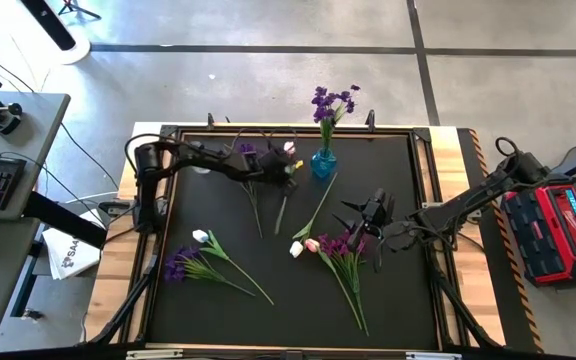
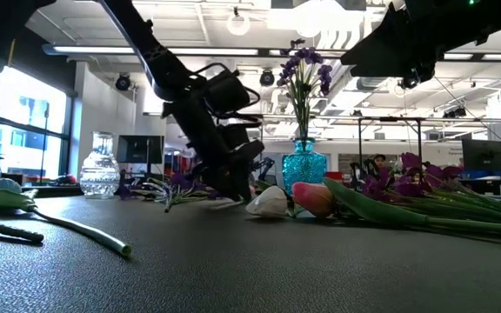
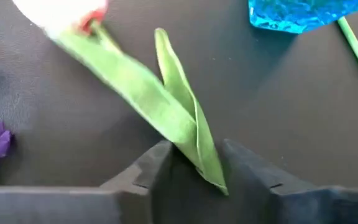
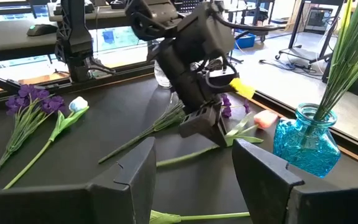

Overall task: Sort flowers into vase by color
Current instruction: Put the top pink tulip into the transparent vase

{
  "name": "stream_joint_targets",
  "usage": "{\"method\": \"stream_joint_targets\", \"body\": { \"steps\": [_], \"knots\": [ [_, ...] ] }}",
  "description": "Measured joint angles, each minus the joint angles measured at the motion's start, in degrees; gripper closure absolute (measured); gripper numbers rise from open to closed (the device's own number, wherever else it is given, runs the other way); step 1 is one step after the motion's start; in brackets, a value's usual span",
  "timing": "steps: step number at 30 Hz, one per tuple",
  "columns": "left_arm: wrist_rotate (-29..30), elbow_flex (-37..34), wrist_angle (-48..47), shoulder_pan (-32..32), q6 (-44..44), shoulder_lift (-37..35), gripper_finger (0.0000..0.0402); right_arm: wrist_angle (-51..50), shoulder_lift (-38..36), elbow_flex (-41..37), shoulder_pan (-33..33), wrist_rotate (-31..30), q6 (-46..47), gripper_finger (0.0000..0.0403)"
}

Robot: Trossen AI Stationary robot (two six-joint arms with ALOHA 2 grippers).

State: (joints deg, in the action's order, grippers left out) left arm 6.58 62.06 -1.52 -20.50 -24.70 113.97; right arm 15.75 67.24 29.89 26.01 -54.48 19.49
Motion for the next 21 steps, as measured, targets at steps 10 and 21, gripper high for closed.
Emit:
{"method": "stream_joint_targets", "body": {
  "steps": [10,21],
  "knots": [
    [-3.2,-0.3,-0.7,-3.5,6.3,-3.5,0.039,0.0,0.0,0.0,0.0,0.0,0.0,0.0219],
    [9.2,-2.9,0.1,2.6,20.4,-24.8,0.04,0.0,0.0,0.0,0.0,0.1,0.1,0.0219]
  ]
}}
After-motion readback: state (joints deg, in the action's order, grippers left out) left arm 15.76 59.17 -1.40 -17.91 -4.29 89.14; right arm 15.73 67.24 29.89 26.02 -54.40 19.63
